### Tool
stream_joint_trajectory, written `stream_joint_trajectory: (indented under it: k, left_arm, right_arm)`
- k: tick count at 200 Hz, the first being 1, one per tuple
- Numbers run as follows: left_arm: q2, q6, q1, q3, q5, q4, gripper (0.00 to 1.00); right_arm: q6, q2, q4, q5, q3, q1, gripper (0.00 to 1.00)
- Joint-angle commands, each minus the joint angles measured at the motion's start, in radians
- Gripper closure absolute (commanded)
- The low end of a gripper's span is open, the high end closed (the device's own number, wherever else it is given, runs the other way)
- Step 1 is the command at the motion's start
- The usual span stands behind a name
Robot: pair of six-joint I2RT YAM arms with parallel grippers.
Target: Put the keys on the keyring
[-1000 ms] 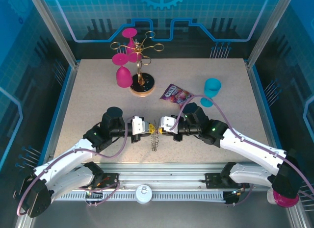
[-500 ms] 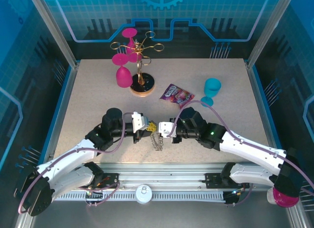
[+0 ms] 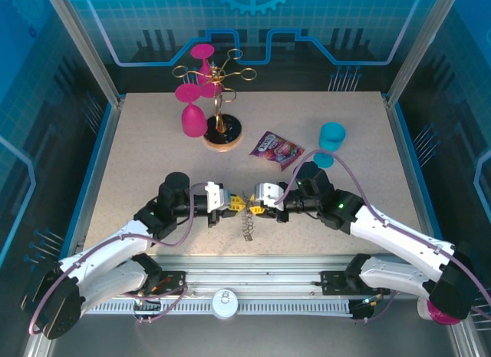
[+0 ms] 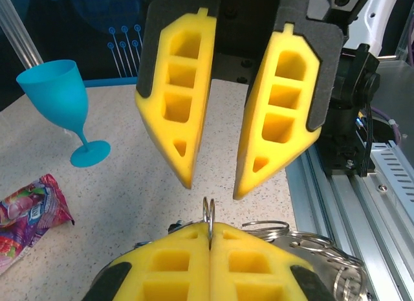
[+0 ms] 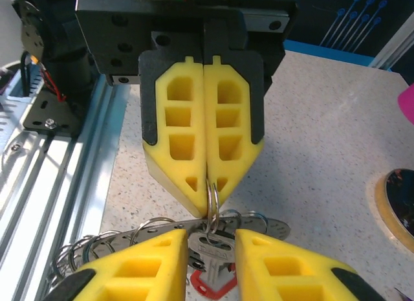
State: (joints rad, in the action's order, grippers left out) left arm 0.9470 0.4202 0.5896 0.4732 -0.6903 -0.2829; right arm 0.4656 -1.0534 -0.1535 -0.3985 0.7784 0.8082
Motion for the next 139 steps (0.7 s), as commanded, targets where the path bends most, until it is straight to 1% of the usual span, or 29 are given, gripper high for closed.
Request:
stream_joint_trajectory:
  k: [1, 42, 69, 85, 101, 115, 126, 139]
  left_arm:
    - [-0.019, 0.031, 0.003, -0.011, -0.053, -0.062, 1.00]
    - [-0.020, 0.032, 0.003, -0.010, -0.070, -0.062, 1.00]
    - [-0.020, 0.031, 0.003, -0.011, -0.078, -0.067, 1.00]
    - [-0.021, 0.027, 0.003, -0.011, -0.078, -0.073, 1.00]
    - [-0.025, 0.024, 0.003, -0.011, -0.060, -0.073, 1.00]
    - [-0.030, 0.015, 0.003, -0.008, -0.007, -0.057, 1.00]
    - [-0.031, 0.026, 0.003, 0.004, 0.035, -0.016, 0.89]
    - [-0.031, 0.057, 0.003, 0.028, 0.070, 0.053, 0.87]
  right_arm:
    - [-0.036, -0.017, 0.041, -0.052, 0.013, -0.004, 0.75]
    - [-0.050, -0.038, 0.070, -0.060, 0.015, -0.003, 0.79]
    - [-0.056, -0.046, 0.088, -0.066, 0.012, -0.001, 0.89]
    - [-0.055, -0.049, 0.091, -0.068, 0.015, -0.001, 1.00]
    - [-0.049, -0.048, 0.085, -0.066, 0.017, -0.002, 1.00]
    - [-0.032, -0.046, 0.055, -0.054, 0.030, -0.001, 1.00]
    - [-0.004, -0.049, 0.005, -0.029, 0.049, 0.005, 1.00]
    - [0.041, -0.059, -0.071, 0.009, 0.081, 0.018, 1.00]
